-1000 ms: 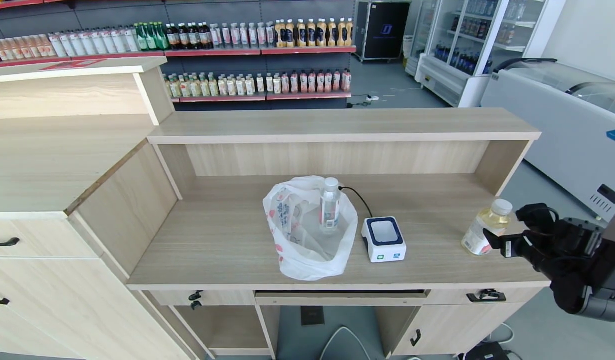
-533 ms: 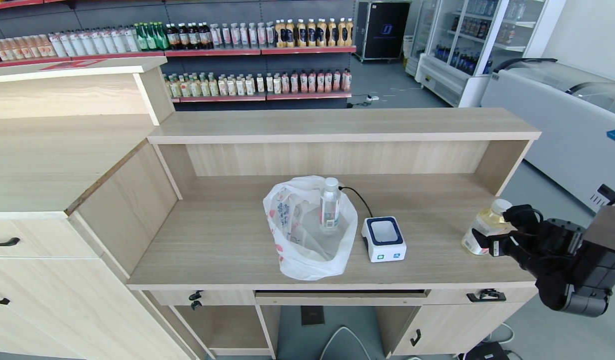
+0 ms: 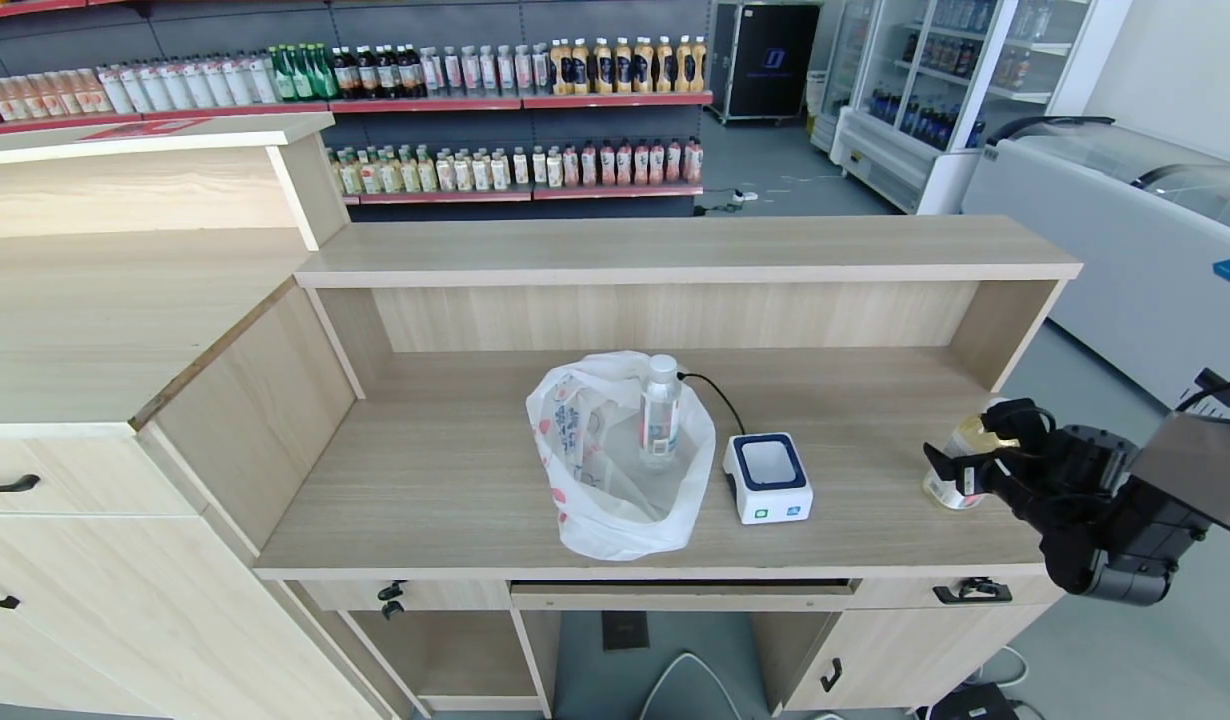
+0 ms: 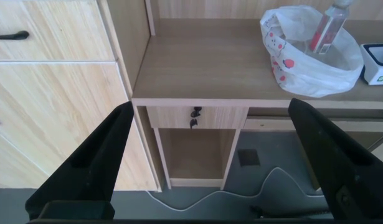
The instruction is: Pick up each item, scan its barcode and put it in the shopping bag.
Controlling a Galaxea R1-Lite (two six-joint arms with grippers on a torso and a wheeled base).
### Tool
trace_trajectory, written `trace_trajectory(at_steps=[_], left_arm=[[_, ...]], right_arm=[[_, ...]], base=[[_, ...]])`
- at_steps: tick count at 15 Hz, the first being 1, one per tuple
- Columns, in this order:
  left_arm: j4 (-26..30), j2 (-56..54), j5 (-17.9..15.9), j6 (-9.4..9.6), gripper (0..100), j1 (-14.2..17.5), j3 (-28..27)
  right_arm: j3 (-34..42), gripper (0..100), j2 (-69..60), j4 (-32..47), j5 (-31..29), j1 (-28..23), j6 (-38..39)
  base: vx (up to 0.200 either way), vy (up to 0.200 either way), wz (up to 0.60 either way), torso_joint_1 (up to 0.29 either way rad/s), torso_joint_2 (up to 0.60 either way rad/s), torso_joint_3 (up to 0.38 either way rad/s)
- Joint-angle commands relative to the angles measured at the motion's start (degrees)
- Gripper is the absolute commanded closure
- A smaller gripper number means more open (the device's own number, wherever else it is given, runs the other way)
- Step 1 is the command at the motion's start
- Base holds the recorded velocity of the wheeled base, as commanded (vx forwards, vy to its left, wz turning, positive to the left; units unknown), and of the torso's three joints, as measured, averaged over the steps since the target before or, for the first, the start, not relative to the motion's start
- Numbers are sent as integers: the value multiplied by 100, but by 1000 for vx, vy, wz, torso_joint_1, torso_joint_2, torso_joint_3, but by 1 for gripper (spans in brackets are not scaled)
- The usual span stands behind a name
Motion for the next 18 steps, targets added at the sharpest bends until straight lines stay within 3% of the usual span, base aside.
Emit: trace_trajectory(at_steps=[1,8,9,18], left_arm=[[-1,-2,1,2,0,4,0],[-1,-2,1,2,0,4,0],[-1,-2,1,2,0,4,0],[-1,-2,1,2,0,4,0]], right_arm=[[-155,0,193,-9,89,30,-3],[-331,0,360,-17,265,39,-240],[-340,100,360,-9,397,39,-196],[-314,100,422,-158,423,136,-759]], base=[[0,0,0,0,0,0],[0,0,0,0,0,0],[0,0,0,0,0,0],[0,0,0,0,0,0]])
